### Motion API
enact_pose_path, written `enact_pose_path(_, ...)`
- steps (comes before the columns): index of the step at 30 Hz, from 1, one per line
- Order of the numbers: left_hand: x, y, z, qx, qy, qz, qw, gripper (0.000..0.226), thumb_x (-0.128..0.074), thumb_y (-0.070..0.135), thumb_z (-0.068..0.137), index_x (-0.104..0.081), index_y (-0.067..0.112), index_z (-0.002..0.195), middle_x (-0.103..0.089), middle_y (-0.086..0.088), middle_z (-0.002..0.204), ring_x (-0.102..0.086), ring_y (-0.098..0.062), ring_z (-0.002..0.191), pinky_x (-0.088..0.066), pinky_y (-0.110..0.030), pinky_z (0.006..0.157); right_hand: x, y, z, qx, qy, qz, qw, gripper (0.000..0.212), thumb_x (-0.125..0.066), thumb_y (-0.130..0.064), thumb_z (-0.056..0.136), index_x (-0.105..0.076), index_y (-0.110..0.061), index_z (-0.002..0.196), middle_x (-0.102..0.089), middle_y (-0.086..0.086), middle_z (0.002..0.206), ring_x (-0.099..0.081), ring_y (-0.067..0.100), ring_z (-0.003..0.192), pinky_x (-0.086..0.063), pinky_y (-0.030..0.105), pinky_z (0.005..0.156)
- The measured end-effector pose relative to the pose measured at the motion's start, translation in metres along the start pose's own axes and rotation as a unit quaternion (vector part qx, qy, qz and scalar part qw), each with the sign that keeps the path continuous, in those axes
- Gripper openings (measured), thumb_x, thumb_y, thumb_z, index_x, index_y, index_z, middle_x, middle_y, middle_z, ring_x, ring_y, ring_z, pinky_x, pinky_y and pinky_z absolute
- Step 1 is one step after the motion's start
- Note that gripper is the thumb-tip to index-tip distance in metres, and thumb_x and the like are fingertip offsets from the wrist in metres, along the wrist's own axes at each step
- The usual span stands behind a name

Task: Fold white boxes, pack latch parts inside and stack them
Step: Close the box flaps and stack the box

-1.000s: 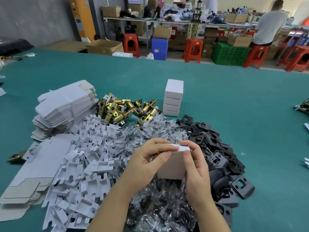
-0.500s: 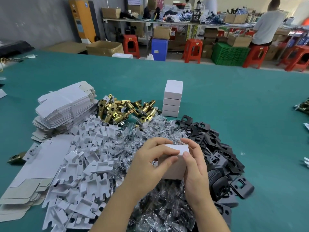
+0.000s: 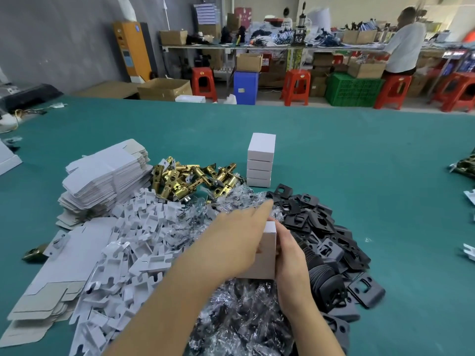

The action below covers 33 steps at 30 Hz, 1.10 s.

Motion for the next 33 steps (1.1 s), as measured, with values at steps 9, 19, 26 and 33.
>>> enact_pose_path(9, 0.075, -0.031, 0.020, 0.001, 0.015, -0.164, 0.986, 0.035, -0.077, 0.022, 0.089, -0.059, 0.032, 0.116, -0.065, 0.013, 0.109, -0.063, -0.008, 0.095, -0.056, -0.030, 0.077, -0.001, 0.010, 0.007, -0.010, 0.057, -0.005, 0.998, 0.065, -0.035, -0.086, 0.085, -0.055, -0.046, 0.132, -0.067, -0.012, 0.128, -0.064, 0.007, 0.117, -0.050, 0.030, 0.101)
enact_pose_path(19, 0.064, -0.040, 0.153, 0.053, 0.384, 0.009, 0.922, 0.020, -0.049, 0.011, 0.099, -0.054, 0.008, 0.118, -0.065, -0.010, 0.104, -0.061, -0.032, 0.093, -0.047, -0.043, 0.067, -0.012, 0.017, 0.011, -0.021, 0.080, -0.110, 0.990, 0.052, -0.023, -0.066, 0.094, -0.051, -0.045, 0.132, -0.058, -0.021, 0.131, -0.055, -0.004, 0.122, -0.042, 0.021, 0.105)
enact_pose_path(26, 0.013, -0.058, 0.216, 0.071, 0.267, -0.040, 0.960, 0.026, -0.063, 0.009, 0.093, -0.047, 0.011, 0.113, -0.059, -0.007, 0.106, -0.054, -0.028, 0.093, -0.035, -0.037, 0.065, -0.009, 0.020, 0.014, -0.035, 0.099, -0.098, 0.990, 0.050, -0.022, -0.072, 0.090, -0.051, -0.053, 0.126, -0.062, -0.021, 0.123, -0.057, -0.005, 0.118, -0.044, 0.016, 0.096)
enact_pose_path(33, -0.003, -0.068, 0.219, 0.004, 0.204, -0.162, 0.966, 0.034, -0.074, 0.015, 0.090, -0.051, 0.011, 0.115, -0.046, -0.002, 0.119, -0.043, -0.021, 0.105, -0.047, -0.039, 0.085, -0.011, 0.022, 0.014, -0.039, 0.095, -0.089, 0.991, 0.058, -0.024, -0.081, 0.083, -0.051, -0.056, 0.127, -0.059, -0.031, 0.120, -0.056, -0.008, 0.118, -0.044, 0.016, 0.096)
Point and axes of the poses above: each hand's wrist, its own z-axis towards the middle knuckle, its own x-axis out of the back of the hand, y = z × x, the point moved 1 cm from there along z, towards the middle knuckle
